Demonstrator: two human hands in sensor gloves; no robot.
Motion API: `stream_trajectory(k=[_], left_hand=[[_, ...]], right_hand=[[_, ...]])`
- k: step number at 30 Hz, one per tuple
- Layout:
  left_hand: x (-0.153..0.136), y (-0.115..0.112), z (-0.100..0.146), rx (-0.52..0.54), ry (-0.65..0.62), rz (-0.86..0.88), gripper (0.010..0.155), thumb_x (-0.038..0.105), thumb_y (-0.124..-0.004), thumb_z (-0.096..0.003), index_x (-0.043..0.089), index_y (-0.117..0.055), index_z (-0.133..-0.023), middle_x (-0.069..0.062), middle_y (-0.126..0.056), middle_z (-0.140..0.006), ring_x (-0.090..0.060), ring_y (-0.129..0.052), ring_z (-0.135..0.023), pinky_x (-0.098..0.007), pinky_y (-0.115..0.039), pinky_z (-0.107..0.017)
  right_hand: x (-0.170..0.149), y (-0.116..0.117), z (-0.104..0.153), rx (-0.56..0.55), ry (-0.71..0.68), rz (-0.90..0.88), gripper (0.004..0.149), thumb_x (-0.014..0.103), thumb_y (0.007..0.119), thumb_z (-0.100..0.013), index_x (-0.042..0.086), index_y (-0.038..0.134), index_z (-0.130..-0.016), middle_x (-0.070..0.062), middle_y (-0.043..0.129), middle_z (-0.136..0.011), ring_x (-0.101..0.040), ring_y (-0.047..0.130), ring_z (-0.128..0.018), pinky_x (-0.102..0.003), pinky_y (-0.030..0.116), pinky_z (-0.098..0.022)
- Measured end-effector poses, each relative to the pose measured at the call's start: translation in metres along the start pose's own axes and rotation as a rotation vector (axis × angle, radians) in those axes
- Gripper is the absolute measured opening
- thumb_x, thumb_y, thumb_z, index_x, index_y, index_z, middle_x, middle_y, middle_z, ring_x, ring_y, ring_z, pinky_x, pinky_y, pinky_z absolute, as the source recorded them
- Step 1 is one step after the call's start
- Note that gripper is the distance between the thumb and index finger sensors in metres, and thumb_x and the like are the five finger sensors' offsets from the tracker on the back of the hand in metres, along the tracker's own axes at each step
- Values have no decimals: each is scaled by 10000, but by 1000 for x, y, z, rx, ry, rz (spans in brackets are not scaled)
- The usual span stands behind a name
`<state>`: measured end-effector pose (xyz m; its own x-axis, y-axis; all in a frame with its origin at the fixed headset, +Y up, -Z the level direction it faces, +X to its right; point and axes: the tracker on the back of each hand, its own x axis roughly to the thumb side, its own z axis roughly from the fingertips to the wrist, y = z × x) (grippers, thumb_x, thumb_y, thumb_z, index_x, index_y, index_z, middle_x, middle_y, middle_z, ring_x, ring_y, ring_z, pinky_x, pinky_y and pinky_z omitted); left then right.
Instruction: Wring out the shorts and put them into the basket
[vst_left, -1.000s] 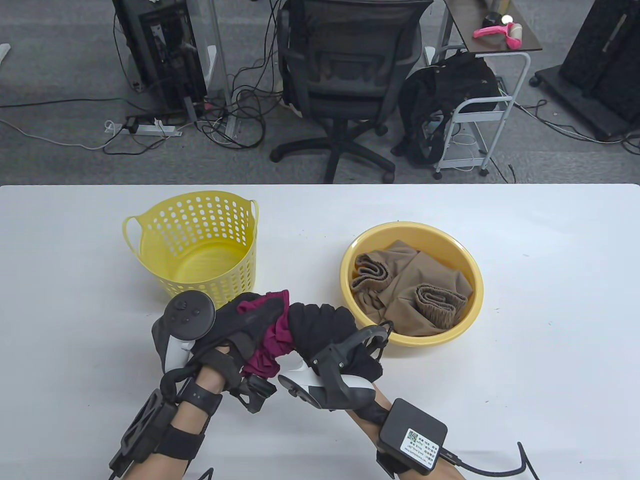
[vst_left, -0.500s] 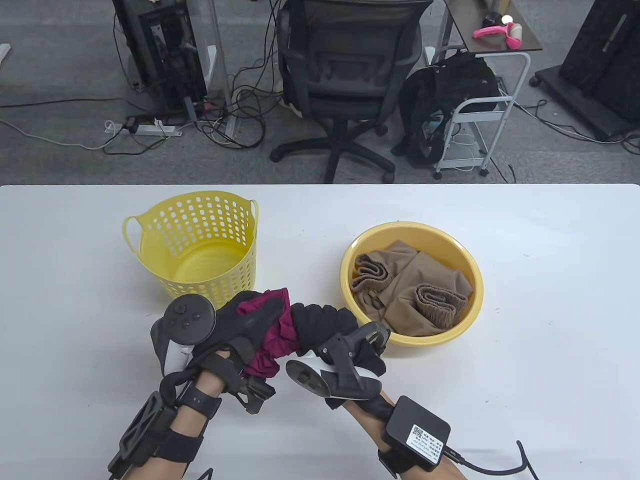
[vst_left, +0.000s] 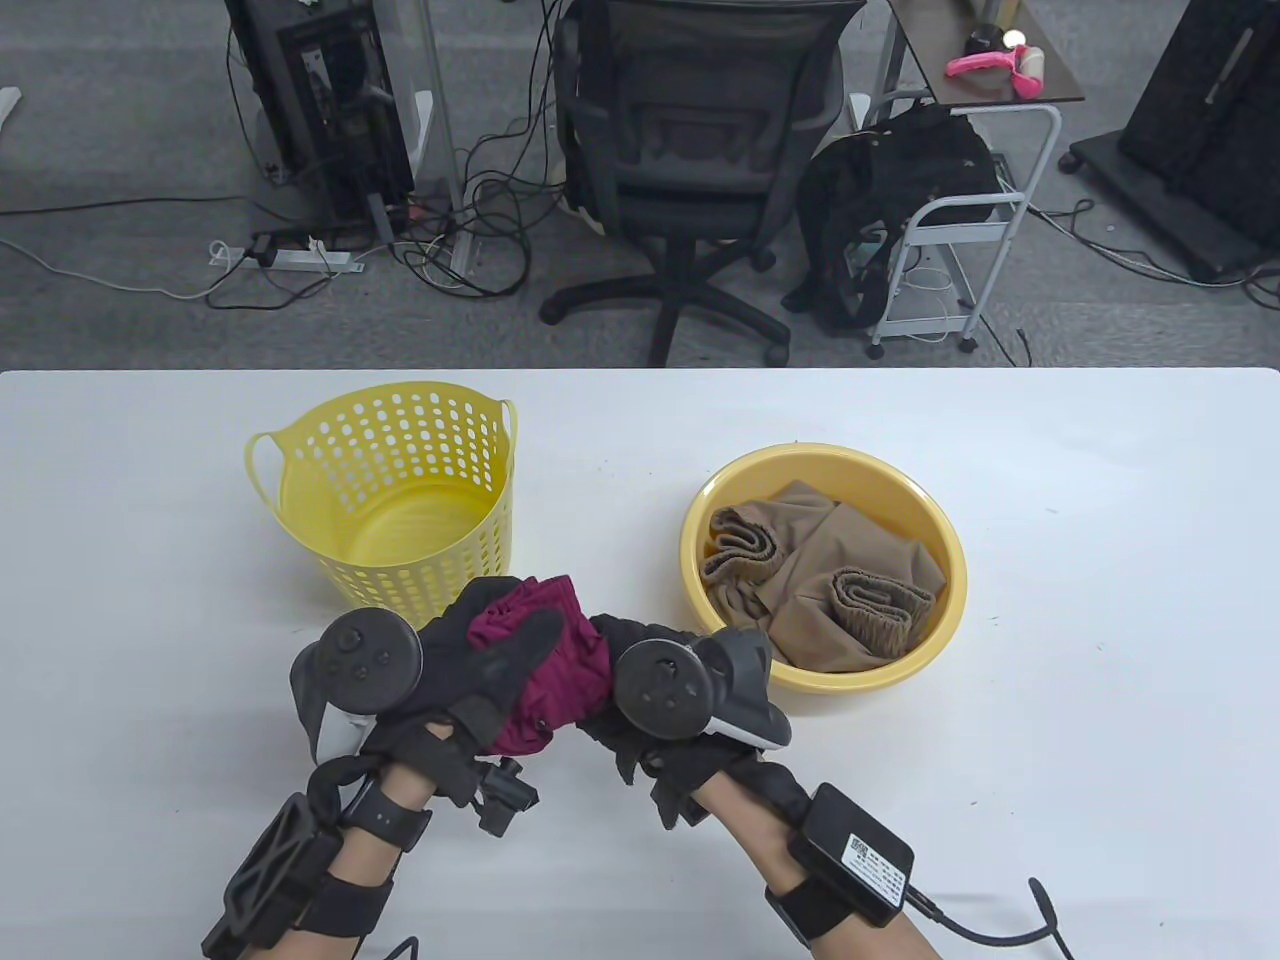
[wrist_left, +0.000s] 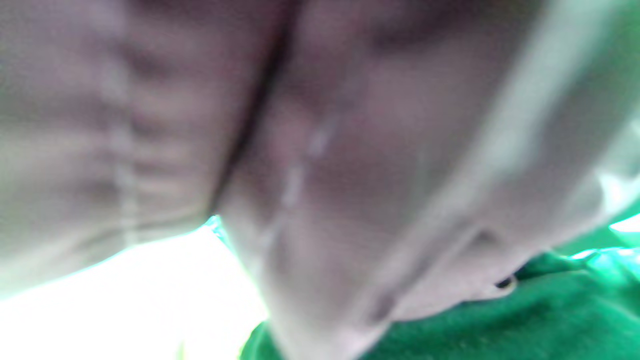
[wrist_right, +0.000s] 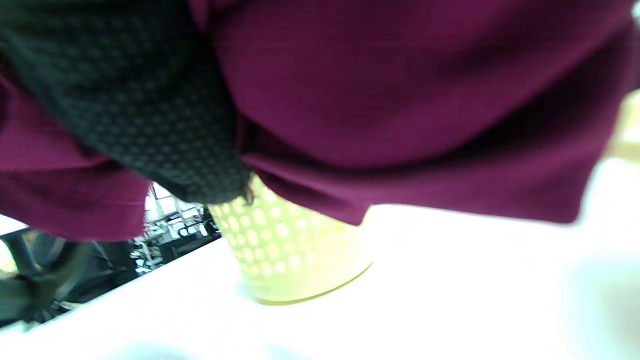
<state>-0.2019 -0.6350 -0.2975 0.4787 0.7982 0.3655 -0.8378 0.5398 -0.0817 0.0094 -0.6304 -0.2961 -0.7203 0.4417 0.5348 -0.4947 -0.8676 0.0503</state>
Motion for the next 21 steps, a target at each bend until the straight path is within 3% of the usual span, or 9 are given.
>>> stream_trajectory(k=[13,21], left_hand=[[13,12,2,13,-206,84,653,620,-802,-557,155,-630,-982,-187,-850,-890,-350,-982,-664,-633,-755,-589],[17,17,3,-6,-291,123,644,609,-822,-537,180,-635,-980,-172,-845,-907,-351,-968,-689,-635,-732,-625]], right_hand=[[-28,10,-9,233,95,-602,690,394,1055,-361,80,702,-865,-41,891,-655,-216,966,-371,-375,860,-320],[-32,24,-13,362,114,-834,697,398,1054,-368,70,698,-870,-46,889,-660,-215,966,-371,-373,861,-317]])
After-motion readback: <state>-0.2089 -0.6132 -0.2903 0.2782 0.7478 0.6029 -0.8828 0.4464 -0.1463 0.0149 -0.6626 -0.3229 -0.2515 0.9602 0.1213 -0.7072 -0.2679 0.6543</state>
